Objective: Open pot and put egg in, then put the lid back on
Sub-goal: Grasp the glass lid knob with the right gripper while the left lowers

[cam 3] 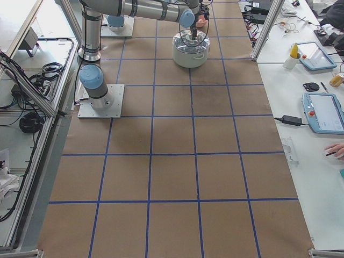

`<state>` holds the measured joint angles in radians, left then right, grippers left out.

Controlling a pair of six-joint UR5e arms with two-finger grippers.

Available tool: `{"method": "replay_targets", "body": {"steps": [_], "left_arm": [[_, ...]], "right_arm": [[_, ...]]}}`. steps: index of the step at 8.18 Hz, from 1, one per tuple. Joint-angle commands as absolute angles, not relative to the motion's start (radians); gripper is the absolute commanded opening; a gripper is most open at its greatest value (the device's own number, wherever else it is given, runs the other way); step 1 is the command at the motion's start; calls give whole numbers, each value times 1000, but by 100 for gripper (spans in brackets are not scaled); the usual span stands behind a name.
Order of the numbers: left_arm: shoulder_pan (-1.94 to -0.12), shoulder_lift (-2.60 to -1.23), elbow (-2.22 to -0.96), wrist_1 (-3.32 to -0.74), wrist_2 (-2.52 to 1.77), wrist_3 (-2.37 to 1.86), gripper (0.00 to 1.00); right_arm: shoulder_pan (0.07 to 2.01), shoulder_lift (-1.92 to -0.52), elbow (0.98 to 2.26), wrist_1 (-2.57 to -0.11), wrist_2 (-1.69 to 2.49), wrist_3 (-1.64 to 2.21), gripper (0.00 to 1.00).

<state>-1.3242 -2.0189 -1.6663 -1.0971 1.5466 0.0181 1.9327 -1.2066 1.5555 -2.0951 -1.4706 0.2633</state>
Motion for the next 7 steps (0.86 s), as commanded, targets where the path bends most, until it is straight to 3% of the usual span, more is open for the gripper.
{"method": "replay_targets", "body": {"steps": [1, 2, 3, 7], "left_arm": [[-1327, -2062, -1645, -1100, 1588, 29, 100], [-1327, -2068, -1617, -1120, 1588, 29, 100], [-1328, -2089, -1605, -1127, 1588, 23, 100], [-1328, -2106, -1583, -1132, 1588, 15, 98]], "right_arm": [[1933, -1207, 1555, -2089, -1479, 256, 48], [1933, -1207, 1555, -2088, -1468, 258, 7], [1933, -1209, 1554, -2085, -1463, 265, 0], [1924, -1290, 1511, -1937, -1460, 270, 0]]}}
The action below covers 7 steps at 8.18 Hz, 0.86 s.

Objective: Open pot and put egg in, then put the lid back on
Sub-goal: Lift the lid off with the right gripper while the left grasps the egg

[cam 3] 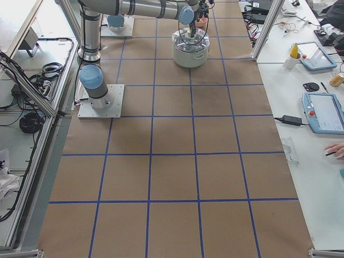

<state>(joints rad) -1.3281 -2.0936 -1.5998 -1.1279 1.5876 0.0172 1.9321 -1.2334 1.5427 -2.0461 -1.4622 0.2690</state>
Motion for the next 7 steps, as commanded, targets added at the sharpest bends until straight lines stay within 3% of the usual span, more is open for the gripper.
{"method": "replay_targets", "body": {"steps": [1, 5, 7], "left_arm": [[-1328, -2112, -1583, -1135, 1588, 6, 98], [-1328, -2146, -1583, -1132, 1588, -15, 95], [-1328, -2146, -1583, -1120, 1588, -17, 73]], "right_arm": [[1908, -1337, 1497, -1863, -1442, 256, 0], [1703, -1437, 1496, -1694, -1415, 42, 0], [1578, -1483, 1496, -1613, -1414, -134, 0]]}}
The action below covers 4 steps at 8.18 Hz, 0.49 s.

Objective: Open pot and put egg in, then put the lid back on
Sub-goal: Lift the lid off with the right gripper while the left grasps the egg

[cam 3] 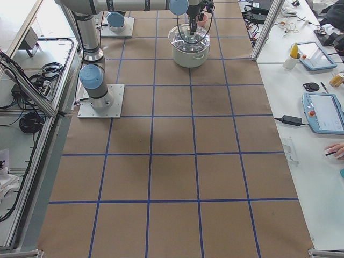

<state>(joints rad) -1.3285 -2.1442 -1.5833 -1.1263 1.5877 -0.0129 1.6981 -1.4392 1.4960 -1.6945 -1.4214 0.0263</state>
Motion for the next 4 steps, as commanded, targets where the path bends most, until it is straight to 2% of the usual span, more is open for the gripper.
{"method": "replay_targets", "body": {"steps": [1, 3, 4], "left_arm": [[-1330, -2146, -1582, -1121, 1586, -38, 54], [-1333, -2138, -1578, -1132, 1588, -49, 31], [-1333, -2138, -1559, -1146, 1588, -51, 27]], "right_arm": [[1527, -1496, 1496, -1583, -1423, -205, 0], [1452, -1532, 1496, -1537, -1460, -312, 0], [1406, -1537, 1496, -1525, -1468, -366, 0]]}}
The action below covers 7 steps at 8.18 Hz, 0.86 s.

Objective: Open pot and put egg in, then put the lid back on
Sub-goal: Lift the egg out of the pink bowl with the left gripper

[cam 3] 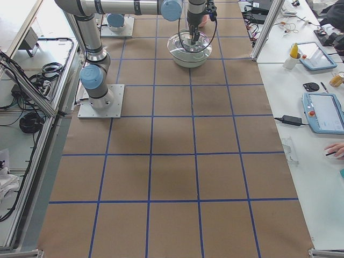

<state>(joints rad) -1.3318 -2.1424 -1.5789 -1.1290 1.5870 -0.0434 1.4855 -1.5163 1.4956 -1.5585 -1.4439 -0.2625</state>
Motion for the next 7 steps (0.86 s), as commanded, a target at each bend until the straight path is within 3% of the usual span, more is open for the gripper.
{"method": "replay_targets", "body": {"steps": [1, 4, 7], "left_arm": [[-1333, -2132, -1536, -1187, 1589, -51, 24], [-1350, -2057, -1416, -1386, 1588, -51, 24], [-1530, -1956, -1324, -1539, 1548, -116, 24]], "right_arm": [[1364, -1540, 1496, -1517, -1468, -403, 0], [1322, -1554, 1497, -1516, -1491, -448, 0], [1322, -1554, 1497, -1506, -1491, -448, 0]]}}
